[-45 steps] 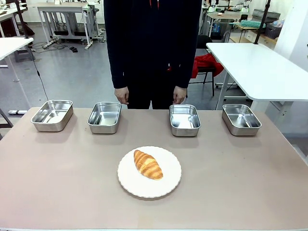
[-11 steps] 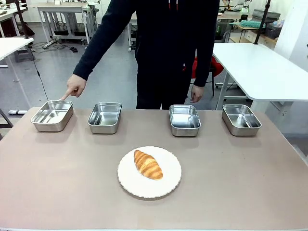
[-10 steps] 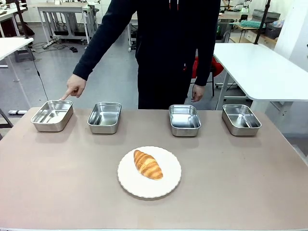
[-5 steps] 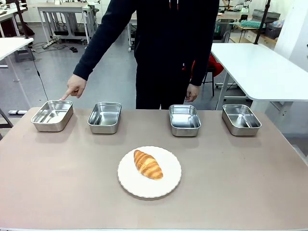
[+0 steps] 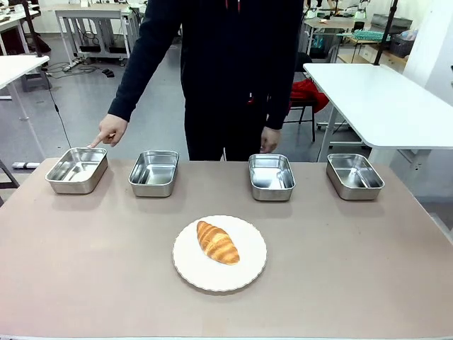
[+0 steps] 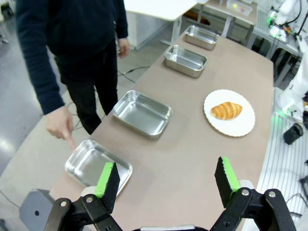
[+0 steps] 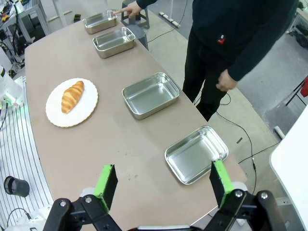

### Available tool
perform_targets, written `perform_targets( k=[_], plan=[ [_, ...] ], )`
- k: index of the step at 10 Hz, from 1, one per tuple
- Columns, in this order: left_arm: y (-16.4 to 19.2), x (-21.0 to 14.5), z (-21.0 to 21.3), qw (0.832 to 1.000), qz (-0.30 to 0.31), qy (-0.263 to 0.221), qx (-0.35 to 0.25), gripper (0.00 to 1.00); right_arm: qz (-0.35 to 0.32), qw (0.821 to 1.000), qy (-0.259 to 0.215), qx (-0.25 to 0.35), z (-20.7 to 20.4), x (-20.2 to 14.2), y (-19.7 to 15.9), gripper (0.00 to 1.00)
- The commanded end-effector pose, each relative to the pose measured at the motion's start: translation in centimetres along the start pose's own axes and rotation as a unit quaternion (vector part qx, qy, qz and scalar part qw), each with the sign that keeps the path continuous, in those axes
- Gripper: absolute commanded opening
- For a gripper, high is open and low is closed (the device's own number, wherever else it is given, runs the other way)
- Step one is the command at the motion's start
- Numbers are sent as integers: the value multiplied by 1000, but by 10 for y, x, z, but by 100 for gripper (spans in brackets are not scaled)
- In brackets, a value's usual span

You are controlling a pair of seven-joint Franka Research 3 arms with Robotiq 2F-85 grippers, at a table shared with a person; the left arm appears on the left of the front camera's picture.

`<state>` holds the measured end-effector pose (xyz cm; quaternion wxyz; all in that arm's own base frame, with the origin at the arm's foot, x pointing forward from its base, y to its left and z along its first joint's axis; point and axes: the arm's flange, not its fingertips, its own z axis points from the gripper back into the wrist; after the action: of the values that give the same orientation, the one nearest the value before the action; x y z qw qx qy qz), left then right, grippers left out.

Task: Place the bread in the container.
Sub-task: Place the Butter Roll into the Airtight Container indicated by the human.

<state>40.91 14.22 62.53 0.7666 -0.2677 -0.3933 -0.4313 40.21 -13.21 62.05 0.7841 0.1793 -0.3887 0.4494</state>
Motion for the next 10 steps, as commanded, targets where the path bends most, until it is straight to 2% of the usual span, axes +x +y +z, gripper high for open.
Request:
perform_targets(
  k=[1, 2, 3, 6, 8, 9, 10],
  plan=[
    [-64, 31, -36, 998, 33, 49, 8, 100, 3, 1000, -2, -1, 1, 2, 1, 100],
    [-94, 46, -61, 994, 51, 92, 15, 100, 3, 1000, -2, -1, 1, 2, 1, 100],
    [-122, 60, -97, 993, 75, 96, 11, 100, 3, 1000, -2, -1, 1, 2, 1, 100],
    [-169, 63, -215, 971, 148, 186, 13, 100, 3, 1000, -2, -1, 1, 2, 1, 100],
    [-176, 50, -287, 960, 175, 209, 59, 100, 3, 1000, -2, -1, 1, 2, 1, 100],
    [-175, 45, -309, 954, 191, 218, 71, 100, 3, 1000, -2, -1, 1, 2, 1, 100],
    [-173, 41, -311, 953, 189, 233, 44, 100, 3, 1000, -2, -1, 1, 2, 1, 100]
  ],
)
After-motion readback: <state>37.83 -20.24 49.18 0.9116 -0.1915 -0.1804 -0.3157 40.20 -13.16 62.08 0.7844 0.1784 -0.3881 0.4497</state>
